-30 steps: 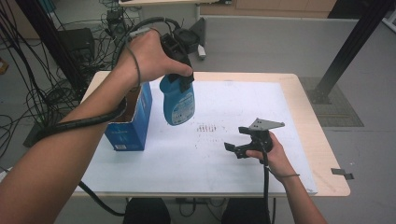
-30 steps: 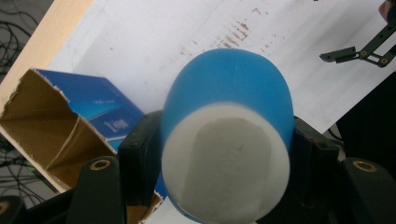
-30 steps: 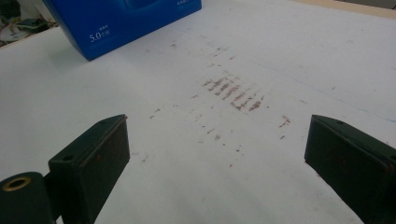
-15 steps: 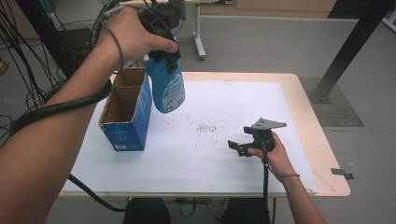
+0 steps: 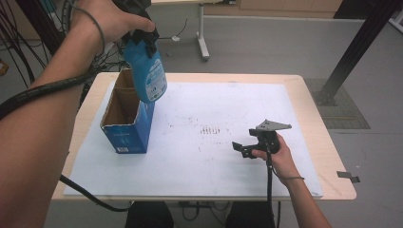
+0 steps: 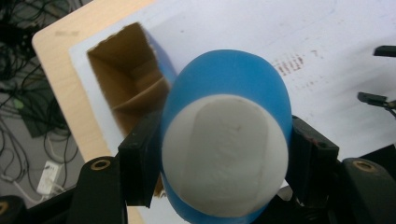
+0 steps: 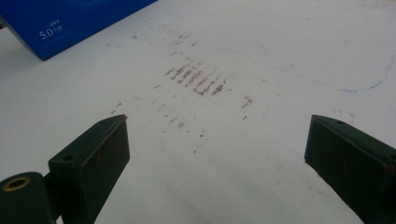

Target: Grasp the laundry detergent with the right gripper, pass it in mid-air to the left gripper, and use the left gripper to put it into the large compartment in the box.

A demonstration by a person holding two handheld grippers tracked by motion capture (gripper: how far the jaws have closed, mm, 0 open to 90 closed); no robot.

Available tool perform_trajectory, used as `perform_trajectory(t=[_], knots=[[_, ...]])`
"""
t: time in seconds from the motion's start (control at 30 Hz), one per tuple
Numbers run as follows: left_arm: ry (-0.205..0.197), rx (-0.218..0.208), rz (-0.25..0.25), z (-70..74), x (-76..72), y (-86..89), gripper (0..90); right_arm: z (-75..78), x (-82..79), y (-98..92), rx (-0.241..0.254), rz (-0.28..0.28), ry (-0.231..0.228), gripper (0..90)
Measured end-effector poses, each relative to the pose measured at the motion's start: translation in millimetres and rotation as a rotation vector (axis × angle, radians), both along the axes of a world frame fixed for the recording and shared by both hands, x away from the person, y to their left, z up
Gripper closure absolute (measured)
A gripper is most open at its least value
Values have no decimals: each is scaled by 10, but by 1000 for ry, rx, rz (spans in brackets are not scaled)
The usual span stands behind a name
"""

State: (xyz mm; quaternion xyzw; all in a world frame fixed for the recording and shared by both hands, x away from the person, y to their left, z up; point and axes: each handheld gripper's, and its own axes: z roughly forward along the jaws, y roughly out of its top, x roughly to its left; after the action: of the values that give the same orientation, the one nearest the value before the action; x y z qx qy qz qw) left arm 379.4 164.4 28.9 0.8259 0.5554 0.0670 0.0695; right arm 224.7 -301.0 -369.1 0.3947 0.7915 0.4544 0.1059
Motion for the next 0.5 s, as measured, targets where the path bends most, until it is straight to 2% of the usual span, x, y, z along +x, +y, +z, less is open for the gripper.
perform_trajectory(t=[0.1, 0.13, 0.2, 0.27, 0.33, 0.37, 0.4, 0.43, 0.47, 0.5], knots=[[6, 8, 22, 1, 39, 48, 373, 0, -3, -1, 1, -2, 0, 63], [3, 1, 54, -11, 50, 88, 373, 1, -3, -3, 2, -2, 1, 63], [7, 14, 96, -14, 90, 157, 372, 0, -9, -7, 3, -4, -2, 63], [9, 18, 107, -12, 101, 176, 373, -2, -12, -12, 6, -5, -3, 63], [19, 33, 154, -26, 155, 259, 373, -3, -12, -23, 9, -8, -2, 63], [19, 33, 154, -26, 155, 259, 373, -3, -12, -23, 9, -8, -2, 63], [27, 32, 195, -50, 183, 307, 373, -3, -10, -24, 6, -11, 0, 63], [27, 32, 195, -50, 183, 307, 373, -3, -10, -24, 6, -11, 0, 63], [32, 38, 230, -92, 208, 351, 373, -5, -8, -29, 7, -12, 1, 63], [32, 38, 230, -92, 208, 351, 373, -5, -8, -29, 7, -12, 1, 63]])
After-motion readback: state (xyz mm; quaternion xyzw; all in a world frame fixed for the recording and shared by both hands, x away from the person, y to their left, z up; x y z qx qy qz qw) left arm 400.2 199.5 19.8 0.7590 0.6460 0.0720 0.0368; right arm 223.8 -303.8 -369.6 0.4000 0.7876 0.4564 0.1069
